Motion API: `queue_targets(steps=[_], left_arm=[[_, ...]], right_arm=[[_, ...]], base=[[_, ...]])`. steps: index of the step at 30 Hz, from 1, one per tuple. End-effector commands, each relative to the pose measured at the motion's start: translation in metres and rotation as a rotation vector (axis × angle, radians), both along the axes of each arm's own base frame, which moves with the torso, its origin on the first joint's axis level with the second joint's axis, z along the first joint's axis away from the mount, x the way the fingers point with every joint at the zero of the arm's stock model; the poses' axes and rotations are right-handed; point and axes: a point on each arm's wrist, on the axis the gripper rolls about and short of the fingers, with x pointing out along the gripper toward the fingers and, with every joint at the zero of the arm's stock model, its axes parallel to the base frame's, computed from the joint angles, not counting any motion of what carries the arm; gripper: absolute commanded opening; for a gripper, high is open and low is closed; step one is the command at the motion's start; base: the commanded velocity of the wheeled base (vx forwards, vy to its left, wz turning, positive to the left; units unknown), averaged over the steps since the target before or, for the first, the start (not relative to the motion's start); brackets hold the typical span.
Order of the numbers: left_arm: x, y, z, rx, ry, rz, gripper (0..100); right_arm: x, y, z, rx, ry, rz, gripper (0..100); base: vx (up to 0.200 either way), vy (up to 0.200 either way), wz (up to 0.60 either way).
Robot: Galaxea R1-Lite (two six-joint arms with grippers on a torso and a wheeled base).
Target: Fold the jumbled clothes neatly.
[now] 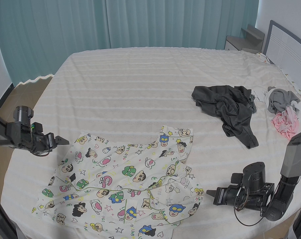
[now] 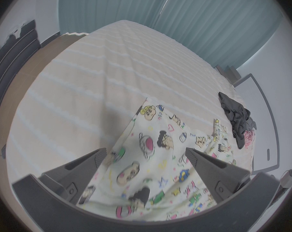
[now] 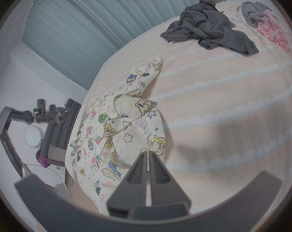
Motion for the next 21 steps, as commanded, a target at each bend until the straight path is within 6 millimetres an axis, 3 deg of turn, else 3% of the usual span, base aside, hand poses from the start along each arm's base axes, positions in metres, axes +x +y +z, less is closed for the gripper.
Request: queue_targets(steps=[1, 8, 13, 21], left_arm=[[0.063, -0.019, -0.052, 0.019, 0.031, -0.043, 100], [0.1, -0.015, -0.066, 0.011, -0.039, -0.011, 100], [0.117, -0.025, -0.068, -0.044, -0.077, 0.025, 100], [0.127, -0.032, -0.072, -0.032, -0.104, 0.049, 100]], right_arm=[[-0.006, 0.003, -0.001, -0.001, 0.002, 0.023, 0], [-0.007, 0.002, -0.001, -0.001, -0.001, 0.024, 0], [-0.007, 0.002, 0.0, -0.001, -0.002, 0.023, 0], [-0.01, 0.001, 0.002, 0.019, -0.033, 0.028, 0]], base=[[0.0, 0.0, 0.0], [0.0, 0.0, 0.0], [0.0, 0.0, 0.0], [0.0, 0.0, 0.0]])
